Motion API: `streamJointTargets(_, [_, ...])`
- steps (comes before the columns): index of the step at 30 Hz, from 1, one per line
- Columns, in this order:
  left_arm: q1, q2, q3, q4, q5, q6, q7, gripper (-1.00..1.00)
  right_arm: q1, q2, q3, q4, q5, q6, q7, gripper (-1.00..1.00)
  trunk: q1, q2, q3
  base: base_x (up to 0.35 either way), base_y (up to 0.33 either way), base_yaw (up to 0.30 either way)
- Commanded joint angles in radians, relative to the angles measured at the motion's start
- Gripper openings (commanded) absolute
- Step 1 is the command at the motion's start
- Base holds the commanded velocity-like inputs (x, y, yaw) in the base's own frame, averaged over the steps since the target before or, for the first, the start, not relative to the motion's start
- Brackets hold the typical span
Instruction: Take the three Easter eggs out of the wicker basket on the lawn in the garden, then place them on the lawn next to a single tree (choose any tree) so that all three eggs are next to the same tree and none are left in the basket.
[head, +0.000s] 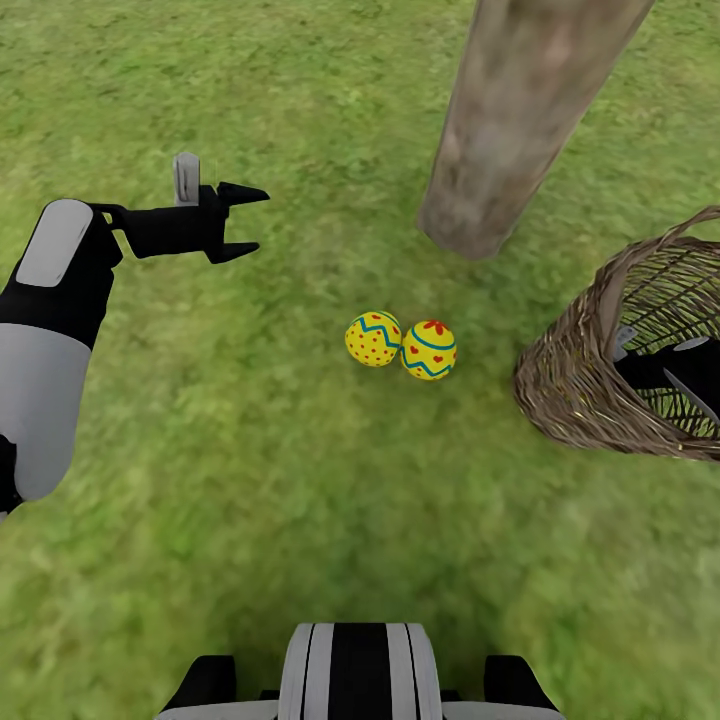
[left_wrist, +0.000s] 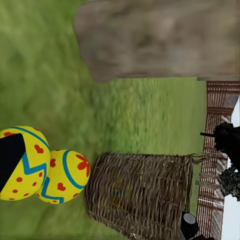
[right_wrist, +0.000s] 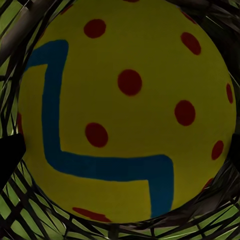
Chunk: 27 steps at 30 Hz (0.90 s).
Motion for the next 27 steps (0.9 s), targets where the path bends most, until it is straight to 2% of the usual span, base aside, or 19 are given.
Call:
streamJointTargets(1, [-0.001, 0.001, -0.002, -0.001, 0.011, 0.0, 0.01, 1.0, 0.0, -0.001, 0.008, -0.002, -0.019, 0.013, 0.001, 1.0, 0.0, 0.0, -0.001, 0.0, 0.0, 0.0])
streamJointTargets(27, [0.001, 0.001, -0.002, 0.002, 0.011, 0.0, 0.009, 1.0, 0.0, -0.001, 0.008, 0.0, -0.018, 0.016, -0.001, 1.0, 0.0, 0.0, -0.001, 0.0, 0.0, 0.0])
